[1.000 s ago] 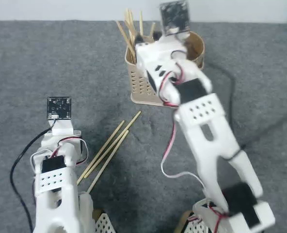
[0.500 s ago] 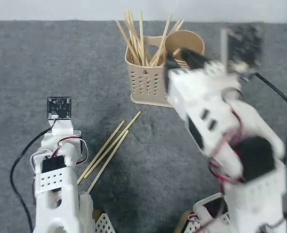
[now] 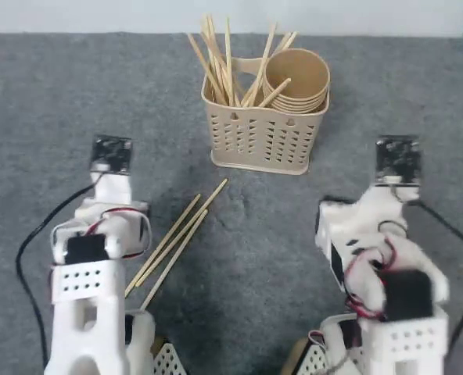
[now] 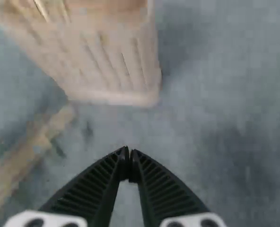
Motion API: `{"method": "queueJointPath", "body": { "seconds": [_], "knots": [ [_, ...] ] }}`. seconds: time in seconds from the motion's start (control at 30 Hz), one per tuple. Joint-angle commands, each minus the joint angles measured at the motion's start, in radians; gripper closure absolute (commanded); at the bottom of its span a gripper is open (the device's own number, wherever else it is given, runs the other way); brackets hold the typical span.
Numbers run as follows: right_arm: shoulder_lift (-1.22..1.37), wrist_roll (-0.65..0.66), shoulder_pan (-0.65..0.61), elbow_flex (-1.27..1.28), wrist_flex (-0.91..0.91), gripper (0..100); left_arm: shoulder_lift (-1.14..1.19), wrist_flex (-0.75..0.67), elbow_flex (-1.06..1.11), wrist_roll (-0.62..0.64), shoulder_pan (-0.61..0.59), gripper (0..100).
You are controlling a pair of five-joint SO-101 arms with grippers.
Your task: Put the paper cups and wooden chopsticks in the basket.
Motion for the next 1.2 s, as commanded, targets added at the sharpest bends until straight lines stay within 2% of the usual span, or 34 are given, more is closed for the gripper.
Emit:
{"method": "queueJointPath", "body": {
  "seconds": [0.0,0.13,0.23,0.37,0.5,0.7,0.83,1.0,1.17],
  "knots": [
    [-0.101,0.057,0.091,0.160,-0.065,99.1,-0.012,0.144,-0.111,-0.015,0.130,85],
    [-0.160,0.055,0.191,0.354,-0.214,99.1,0.003,0.206,-0.150,-0.023,0.247,85],
    [-0.185,0.032,0.203,0.528,-0.346,99.1,0.092,0.203,-0.183,-0.028,0.275,85],
    [-0.197,-0.098,0.205,0.732,-0.522,99.1,0.292,0.124,-0.257,-0.029,0.270,85],
    [-0.229,-0.127,0.205,0.862,-0.650,99.1,0.486,0.044,-0.320,-0.063,0.272,85],
    [-0.334,-0.127,0.200,0.865,-0.539,99.1,0.713,-0.172,-0.329,-0.077,0.272,85],
    [-0.423,-0.127,0.200,0.878,-0.481,99.1,0.824,-0.269,-0.332,-0.078,0.272,85],
    [-0.545,-0.126,0.199,0.936,-0.470,99.1,0.890,-0.206,-0.412,-0.078,0.267,85],
    [-0.634,-0.126,0.199,0.933,-0.377,99.1,0.944,-0.203,-0.440,-0.072,0.267,86]
  ]
}}
